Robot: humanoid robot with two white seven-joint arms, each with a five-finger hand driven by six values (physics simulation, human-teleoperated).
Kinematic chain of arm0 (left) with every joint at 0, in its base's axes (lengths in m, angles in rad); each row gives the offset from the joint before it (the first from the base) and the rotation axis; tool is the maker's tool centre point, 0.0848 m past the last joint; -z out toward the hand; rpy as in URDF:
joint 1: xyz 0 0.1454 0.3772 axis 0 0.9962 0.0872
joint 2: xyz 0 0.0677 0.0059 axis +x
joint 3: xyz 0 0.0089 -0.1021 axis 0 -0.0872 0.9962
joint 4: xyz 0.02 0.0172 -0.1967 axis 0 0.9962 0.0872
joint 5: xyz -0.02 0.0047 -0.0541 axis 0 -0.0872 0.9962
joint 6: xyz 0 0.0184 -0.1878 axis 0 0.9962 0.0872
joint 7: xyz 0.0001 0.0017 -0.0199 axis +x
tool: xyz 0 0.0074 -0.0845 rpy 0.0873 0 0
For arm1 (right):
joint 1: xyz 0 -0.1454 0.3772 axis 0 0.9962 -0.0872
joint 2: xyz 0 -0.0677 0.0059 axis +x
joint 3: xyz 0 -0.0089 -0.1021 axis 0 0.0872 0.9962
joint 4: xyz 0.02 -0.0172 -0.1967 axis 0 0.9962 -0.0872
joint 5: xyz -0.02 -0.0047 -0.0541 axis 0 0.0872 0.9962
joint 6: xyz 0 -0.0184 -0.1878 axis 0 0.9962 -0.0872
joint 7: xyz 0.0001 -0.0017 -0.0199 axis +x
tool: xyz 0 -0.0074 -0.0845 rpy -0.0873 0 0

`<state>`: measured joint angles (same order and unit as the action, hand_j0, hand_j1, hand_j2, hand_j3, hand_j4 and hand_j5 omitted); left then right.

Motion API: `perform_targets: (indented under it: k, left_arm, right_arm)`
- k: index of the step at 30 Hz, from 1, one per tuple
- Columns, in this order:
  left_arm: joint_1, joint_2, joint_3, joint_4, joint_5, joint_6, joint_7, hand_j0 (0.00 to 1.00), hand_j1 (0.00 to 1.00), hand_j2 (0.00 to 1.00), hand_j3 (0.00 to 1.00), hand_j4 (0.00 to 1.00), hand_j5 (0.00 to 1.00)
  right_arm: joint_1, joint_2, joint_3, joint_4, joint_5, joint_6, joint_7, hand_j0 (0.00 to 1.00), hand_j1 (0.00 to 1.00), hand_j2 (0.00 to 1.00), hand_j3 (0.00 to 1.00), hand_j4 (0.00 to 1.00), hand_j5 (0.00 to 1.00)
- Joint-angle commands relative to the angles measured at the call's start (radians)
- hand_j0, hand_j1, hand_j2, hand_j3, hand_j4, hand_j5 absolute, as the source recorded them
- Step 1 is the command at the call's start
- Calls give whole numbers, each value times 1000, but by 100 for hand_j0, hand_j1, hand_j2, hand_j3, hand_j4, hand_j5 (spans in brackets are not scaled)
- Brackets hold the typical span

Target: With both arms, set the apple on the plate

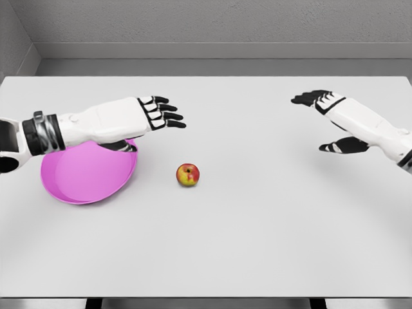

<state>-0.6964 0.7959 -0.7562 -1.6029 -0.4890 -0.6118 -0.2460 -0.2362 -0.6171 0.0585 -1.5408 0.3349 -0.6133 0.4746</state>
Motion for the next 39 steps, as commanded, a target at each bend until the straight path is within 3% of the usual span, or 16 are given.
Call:
perform_targets:
  k: [1, 7, 9, 23, 39]
  left_arm:
    - [-3, -21, -54, 3, 4, 1, -1, 100, 100, 100, 100, 100, 100]
    - [-45, -72, -112, 37, 6, 1, -7, 100, 100, 100, 100, 100, 100]
    - [-52, -73, -121, 44, 6, 1, -9, 100, 100, 100, 100, 100, 100]
    - [-110, -73, -209, 64, 16, 1, -7, 100, 100, 100, 100, 100, 100]
    - [-124, -119, -268, 135, 70, 1, -7, 100, 100, 100, 100, 100, 100]
  right_arm:
    - [2, 2, -6, -2, -10, 2, -1, 100, 100, 100, 100, 100, 100]
    - [15, 4, -8, 4, -14, 2, 3, 100, 100, 100, 100, 100, 100]
    - [23, 4, -6, 1, -63, 2, 7, 100, 100, 100, 100, 100, 100]
    - [29, 4, -6, 5, -65, 2, 7, 100, 100, 100, 100, 100, 100]
    - [31, 4, -8, 7, -66, 2, 4, 100, 100, 100, 100, 100, 100]
